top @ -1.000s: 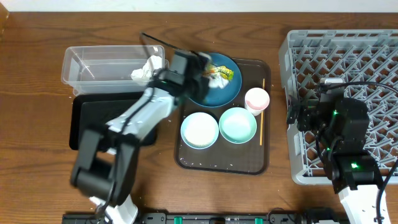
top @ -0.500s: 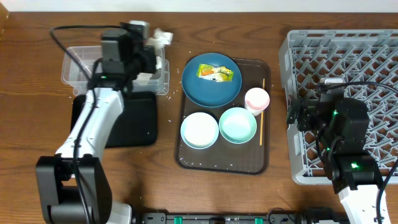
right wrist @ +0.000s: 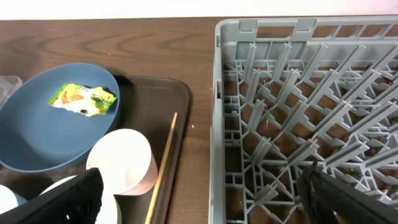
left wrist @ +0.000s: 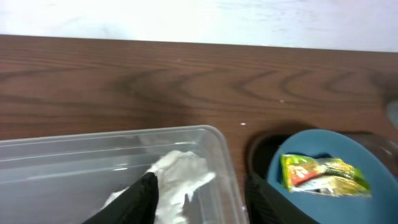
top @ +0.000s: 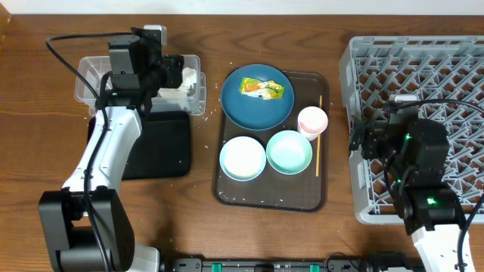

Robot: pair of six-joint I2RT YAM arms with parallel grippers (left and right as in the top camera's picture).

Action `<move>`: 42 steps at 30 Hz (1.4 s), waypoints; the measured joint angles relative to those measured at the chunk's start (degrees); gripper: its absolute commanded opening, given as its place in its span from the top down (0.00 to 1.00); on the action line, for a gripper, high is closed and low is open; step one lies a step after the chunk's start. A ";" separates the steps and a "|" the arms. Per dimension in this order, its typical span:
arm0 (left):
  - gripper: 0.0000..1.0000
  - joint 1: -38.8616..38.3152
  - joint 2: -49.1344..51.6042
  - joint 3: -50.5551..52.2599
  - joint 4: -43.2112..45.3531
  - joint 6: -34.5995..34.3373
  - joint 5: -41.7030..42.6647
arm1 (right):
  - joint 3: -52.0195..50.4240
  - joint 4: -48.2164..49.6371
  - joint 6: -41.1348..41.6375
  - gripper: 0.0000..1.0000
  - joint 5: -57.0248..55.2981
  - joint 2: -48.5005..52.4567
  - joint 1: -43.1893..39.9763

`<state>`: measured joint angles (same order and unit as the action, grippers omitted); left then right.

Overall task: Sort waste into correct bins and load items into the dishwasher rack
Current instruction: 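Carry the tissue to the clear bin and release it, then reach the left gripper to the yellow wrapper and grasp it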

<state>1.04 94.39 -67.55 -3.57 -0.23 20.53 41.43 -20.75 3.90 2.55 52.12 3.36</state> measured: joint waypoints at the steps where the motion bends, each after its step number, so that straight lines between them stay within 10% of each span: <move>1: 0.56 -0.09 0.00 0.00 -0.02 0.02 0.48 | 0.00 0.02 0.00 0.01 0.00 0.00 0.00; 19: 0.56 -19.98 4.87 -16.28 -11.58 2.64 -11.72 | 0.00 0.28 0.22 0.01 0.00 0.00 0.00; 29: 0.32 -26.69 20.00 -16.44 -12.09 14.49 -13.46 | 0.00 -0.46 0.48 0.01 0.00 0.00 0.00; 42: 0.28 -29.22 25.46 -16.41 -6.49 21.29 -13.46 | 0.00 -1.01 0.50 0.01 0.00 0.00 0.00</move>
<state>-28.18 119.85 -83.96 -10.07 21.06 7.07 41.43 -21.76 4.40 2.55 52.12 3.36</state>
